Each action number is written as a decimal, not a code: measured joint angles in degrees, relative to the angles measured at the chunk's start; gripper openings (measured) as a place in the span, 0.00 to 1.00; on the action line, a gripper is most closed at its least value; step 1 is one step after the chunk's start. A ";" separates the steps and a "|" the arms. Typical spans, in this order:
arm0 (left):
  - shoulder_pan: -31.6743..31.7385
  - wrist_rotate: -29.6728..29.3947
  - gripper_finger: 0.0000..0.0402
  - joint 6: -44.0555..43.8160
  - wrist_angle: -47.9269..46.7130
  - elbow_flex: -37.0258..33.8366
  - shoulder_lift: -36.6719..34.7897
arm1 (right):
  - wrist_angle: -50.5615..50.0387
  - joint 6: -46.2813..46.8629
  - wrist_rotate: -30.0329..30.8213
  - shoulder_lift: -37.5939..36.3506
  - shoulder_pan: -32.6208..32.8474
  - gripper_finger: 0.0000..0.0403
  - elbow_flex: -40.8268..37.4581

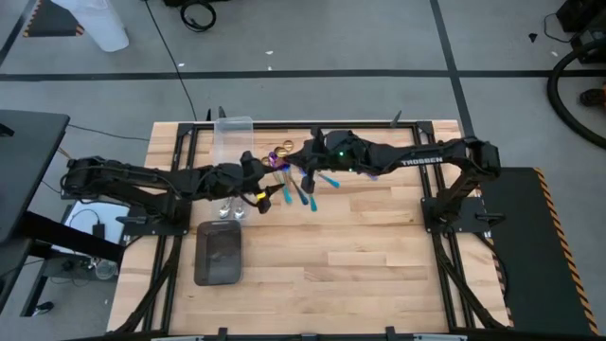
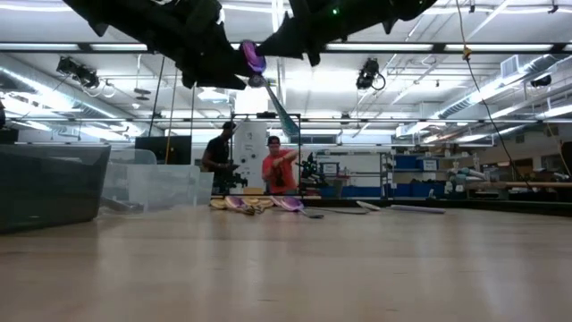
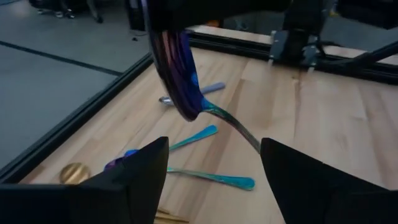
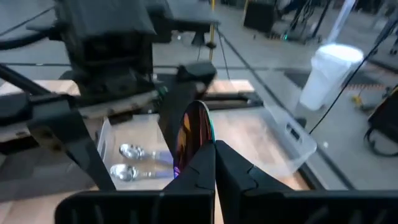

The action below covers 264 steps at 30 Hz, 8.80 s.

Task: Sort silverware by color (type)
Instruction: Put the purple spoon into the top transparent bin

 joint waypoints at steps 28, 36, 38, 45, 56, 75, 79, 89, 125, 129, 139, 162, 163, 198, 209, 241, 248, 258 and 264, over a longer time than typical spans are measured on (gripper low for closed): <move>0.84 5.83 0.04 0.88 6.41 -0.03 0.00 | 10.89 -6.10 3.47 0.42 3.74 0.02 0.02; 3.44 6.29 0.03 1.76 -1.93 -0.02 -2.45 | 5.21 -6.99 6.11 -0.62 4.09 0.17 0.02; 4.84 6.36 0.03 1.98 -3.45 0.01 -3.96 | 2.85 -7.00 7.85 -1.34 4.02 0.23 0.06; 12.00 6.24 0.03 1.80 -10.36 -0.02 -8.91 | -9.25 -1.89 10.64 -2.86 4.00 0.39 0.09; 26.49 9.15 0.03 3.57 -33.03 11.00 -7.82 | -16.56 4.54 11.15 -2.43 5.03 0.40 -2.19; 49.77 16.24 0.03 9.32 -44.42 19.62 12.17 | -6.72 4.13 14.25 -2.43 6.64 0.40 -9.53; 52.08 17.81 0.03 10.28 -46.59 22.87 17.41 | -6.31 4.33 14.25 -2.43 6.62 0.40 -9.75; 54.36 18.70 0.03 11.53 -50.30 25.88 26.32 | -6.09 4.39 13.49 -2.43 6.95 0.40 -9.75; 53.14 17.85 0.25 12.56 -59.51 31.24 25.66 | -7.91 6.48 13.11 -2.43 6.51 0.40 -9.75; 49.37 17.84 0.25 13.80 -57.50 30.98 21.44 | -14.64 10.40 15.27 -2.43 5.35 0.40 -9.75; 35.96 17.90 0.25 13.20 -43.36 20.48 7.97 | -20.67 18.57 19.31 -2.40 3.40 0.40 -12.35; 12.91 13.41 0.25 7.45 -28.08 6.88 -2.82 | -3.02 27.23 20.41 14.16 2.04 0.40 -14.60; 11.91 11.86 0.25 7.45 -28.31 6.56 -2.82 | -2.87 27.39 20.15 14.65 1.72 0.40 -14.64; 1.53 3.30 0.25 -0.54 -39.78 4.04 -4.57 | -5.46 23.99 15.42 11.47 0.37 0.06 -14.85; 1.55 2.55 0.25 -0.68 -30.05 4.10 -3.61 | -1.32 15.38 16.08 1.25 2.46 0.06 -14.80; 8.29 3.17 0.57 1.91 12.33 4.07 -1.00 | 27.36 -14.02 44.63 -0.46 12.46 0.06 -14.69; 9.11 4.84 0.57 1.95 18.43 4.09 0.35 | 28.22 -14.61 43.97 -0.46 12.43 0.06 -14.69; 9.59 6.13 0.45 2.73 21.21 4.11 1.84 | 29.04 -14.52 42.25 -0.46 12.43 0.06 -14.69; 10.59 6.29 0.25 3.53 21.14 4.07 1.88 | 29.05 -14.53 42.47 -0.46 12.42 0.06 -14.69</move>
